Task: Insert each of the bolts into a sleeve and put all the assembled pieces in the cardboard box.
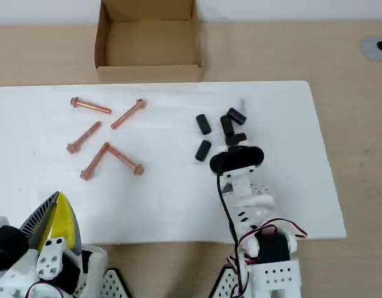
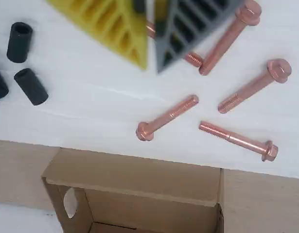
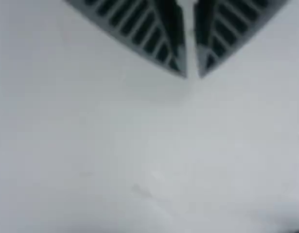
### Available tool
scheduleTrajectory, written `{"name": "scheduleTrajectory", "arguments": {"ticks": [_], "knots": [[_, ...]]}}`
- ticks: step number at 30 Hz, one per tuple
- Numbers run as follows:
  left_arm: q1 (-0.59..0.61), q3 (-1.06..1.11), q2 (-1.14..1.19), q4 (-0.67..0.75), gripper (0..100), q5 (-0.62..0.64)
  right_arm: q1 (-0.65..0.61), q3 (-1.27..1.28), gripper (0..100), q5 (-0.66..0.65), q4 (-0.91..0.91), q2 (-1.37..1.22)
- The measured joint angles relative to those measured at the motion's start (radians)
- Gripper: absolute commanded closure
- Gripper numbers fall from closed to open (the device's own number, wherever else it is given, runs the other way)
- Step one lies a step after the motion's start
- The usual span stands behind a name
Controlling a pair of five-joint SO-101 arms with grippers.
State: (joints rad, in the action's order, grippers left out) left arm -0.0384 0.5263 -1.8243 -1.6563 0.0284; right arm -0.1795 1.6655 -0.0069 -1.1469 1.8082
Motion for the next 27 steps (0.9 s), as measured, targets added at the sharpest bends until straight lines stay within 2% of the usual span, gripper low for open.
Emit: {"name": "scheduleTrajectory", "arguments": {"ticks": [6,9,12,15,21,27], "knots": [[0.0,0.0,0.0,0.0,99,0.0,0.003,0.0,98.7,0.0,0.0,0.0],[0.0,0.034,0.032,0.038,95,0.0,0.015,-0.003,98.7,0.029,0.0,0.0],[0.0,0.114,0.17,0.086,91,0.003,0.034,-0.055,98.7,0.049,-0.018,0.0],[0.0,0.141,0.385,0.152,91,0.011,0.058,-0.132,98.7,0.051,-0.054,-0.02],[0.006,0.097,0.764,0.301,91,0.014,0.087,-0.399,98.7,0.06,-0.058,-0.327],[0.118,0.051,1.126,0.44,91,0.04,0.087,-0.821,98.6,0.091,-0.124,-0.824]]}}
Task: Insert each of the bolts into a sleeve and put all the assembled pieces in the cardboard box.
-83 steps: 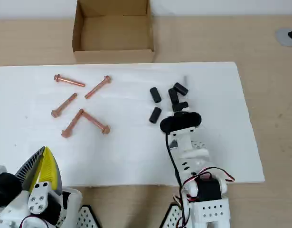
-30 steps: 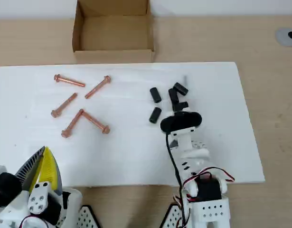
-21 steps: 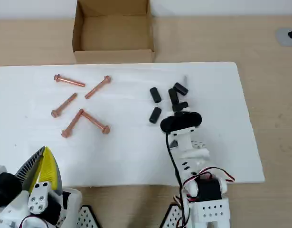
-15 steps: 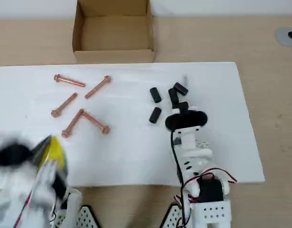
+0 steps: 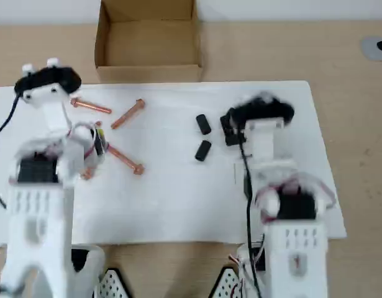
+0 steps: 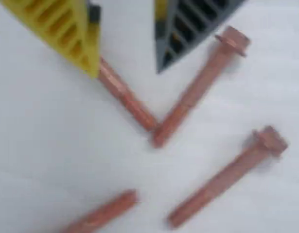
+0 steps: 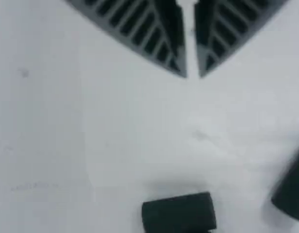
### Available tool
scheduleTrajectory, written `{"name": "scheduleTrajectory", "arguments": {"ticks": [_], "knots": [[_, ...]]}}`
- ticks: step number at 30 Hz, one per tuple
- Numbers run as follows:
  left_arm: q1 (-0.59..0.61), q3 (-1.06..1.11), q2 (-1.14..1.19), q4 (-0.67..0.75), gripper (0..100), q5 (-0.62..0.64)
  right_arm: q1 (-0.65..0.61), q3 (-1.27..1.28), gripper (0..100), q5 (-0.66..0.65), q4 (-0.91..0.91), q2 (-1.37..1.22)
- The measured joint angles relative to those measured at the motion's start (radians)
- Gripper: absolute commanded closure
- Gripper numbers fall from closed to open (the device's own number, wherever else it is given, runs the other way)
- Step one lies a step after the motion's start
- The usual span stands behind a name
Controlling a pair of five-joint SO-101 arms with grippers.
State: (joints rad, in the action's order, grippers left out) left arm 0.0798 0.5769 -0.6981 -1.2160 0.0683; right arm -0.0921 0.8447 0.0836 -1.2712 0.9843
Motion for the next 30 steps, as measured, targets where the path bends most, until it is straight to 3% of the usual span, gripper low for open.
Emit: {"name": "scheduleTrajectory", "arguments": {"ticks": [6,12,16,22,30], "knots": [[0.146,-0.155,0.436,0.078,91,0.304,0.0,-0.488,95.2,-0.043,-0.206,-0.557],[0.155,-0.453,0.75,0.083,91,0.437,-0.002,-0.933,92.1,-0.198,-0.407,-1.016],[0.155,-0.643,0.934,0.084,91,0.54,-0.006,-1.157,90.2,-0.224,-0.477,-1.227],[0.155,-0.845,1.163,0.08,91,0.666,-0.087,-1.278,81.5,-0.292,-0.502,-1.346],[0.155,-1.134,1.413,-0.054,91,0.721,-0.167,-1.29,81.1,-0.322,-0.502,-1.349]]}}
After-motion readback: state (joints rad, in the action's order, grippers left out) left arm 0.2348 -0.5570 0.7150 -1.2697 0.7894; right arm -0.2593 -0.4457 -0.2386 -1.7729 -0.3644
